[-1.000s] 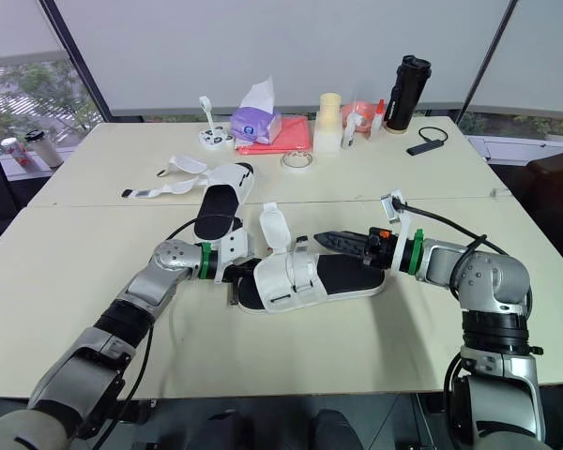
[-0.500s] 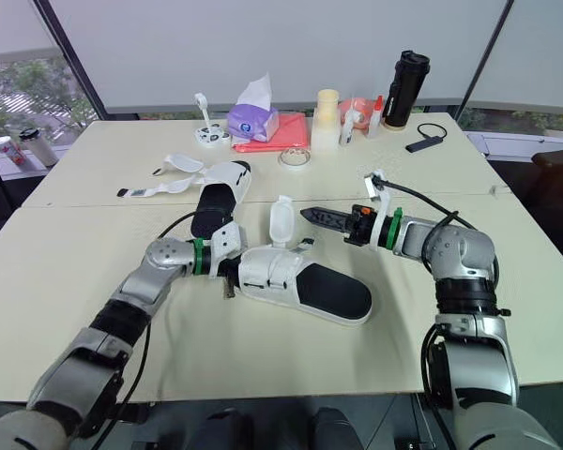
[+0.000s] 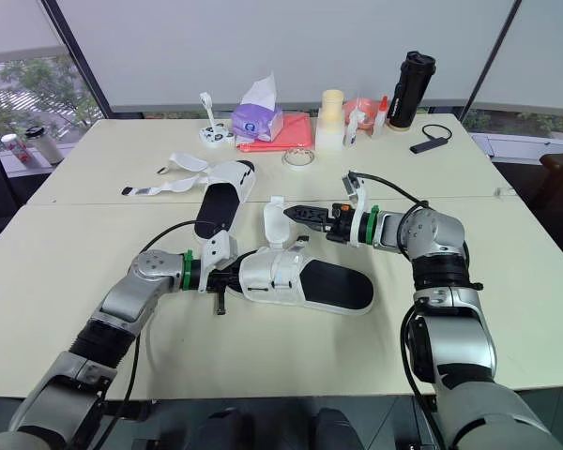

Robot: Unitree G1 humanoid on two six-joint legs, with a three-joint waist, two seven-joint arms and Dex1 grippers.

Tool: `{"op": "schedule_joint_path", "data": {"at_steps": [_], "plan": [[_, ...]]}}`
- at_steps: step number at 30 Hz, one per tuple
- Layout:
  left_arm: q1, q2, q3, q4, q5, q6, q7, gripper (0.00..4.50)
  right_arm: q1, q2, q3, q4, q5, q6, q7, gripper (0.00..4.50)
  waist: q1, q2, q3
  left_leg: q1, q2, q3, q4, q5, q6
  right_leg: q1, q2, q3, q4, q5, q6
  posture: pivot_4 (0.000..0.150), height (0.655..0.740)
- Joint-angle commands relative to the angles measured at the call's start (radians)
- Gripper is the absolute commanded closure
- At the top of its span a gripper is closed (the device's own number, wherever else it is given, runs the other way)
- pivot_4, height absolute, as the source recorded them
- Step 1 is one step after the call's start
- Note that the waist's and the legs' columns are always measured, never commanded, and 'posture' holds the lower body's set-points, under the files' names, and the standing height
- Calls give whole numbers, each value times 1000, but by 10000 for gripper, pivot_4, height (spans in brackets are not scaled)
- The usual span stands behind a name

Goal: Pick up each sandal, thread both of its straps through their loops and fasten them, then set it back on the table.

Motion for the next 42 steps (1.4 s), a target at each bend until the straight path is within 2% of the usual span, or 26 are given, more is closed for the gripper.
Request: {"op": "schedule_joint_path", "data": {"at_steps": [1,14,17,24,26,28,33,37,40,42], "plan": [[2,-11,-30,27,33,-19,10,45000,-76,19,5,67,-19,-27,43,161,1,0,0,0,0,0,0,0,0,0,0,0,0,0,0,1500,7400],[21,-37,-30,23,53,-36,50,45000,-268,119,-188,457,-26,-150,-34,161,2,0,0,0,0,0,0,0,0,0,-1,0,0,0,0,1500,7400],[20,-42,-31,30,57,-41,57,45000,-297,136,-222,510,-42,-227,-95,9053,1,0,0,0,0,0,0,0,0,0,-2,0,0,0,0,1500,7400],[27,-51,-31,31,60,-46,61,45000,-315,146,-250,542,-70,-282,-121,44641,2,0,0,0,-1,1,0,0,0,0,-4,0,0,0,0,1500,7400],[32,-50,-32,28,60,-46,60,45000,-316,145,-235,527,-86,-287,-94,44641,1,0,0,0,-1,1,0,0,0,0,-4,0,1,0,0,1500,7400],[36,-50,-33,24,59,-42,58,45000,-305,140,-201,483,-112,-311,-45,44641,1,0,0,0,-1,1,0,0,0,0,-4,0,0,0,0,1500,7400],[45,-52,-20,17,44,-25,59,45000,-201,149,-82,219,-167,-399,73,44641,1,0,0,0,-1,0,0,0,0,1,-3,0,0,0,0,1500,7400],[29,-63,38,30,-24,44,53,45000,-26,149,2,-130,-187,-485,91,44641,1,0,0,0,-1,0,0,0,0,0,-3,-1,1,0,0,1500,7400],[17,-52,56,45,-48,63,34,45000,163,133,83,-419,-258,-675,98,44641,0,0,0,0,-1,0,0,0,0,0,-4,-1,1,0,0,1500,7400],[11,-51,64,49,-66,76,29,45000,261,116,132,-545,-307,-784,105,44641,-1,0,0,0,-1,-1,0,0,0,0,-3,-1,0,0,0,1500,7400]]}}
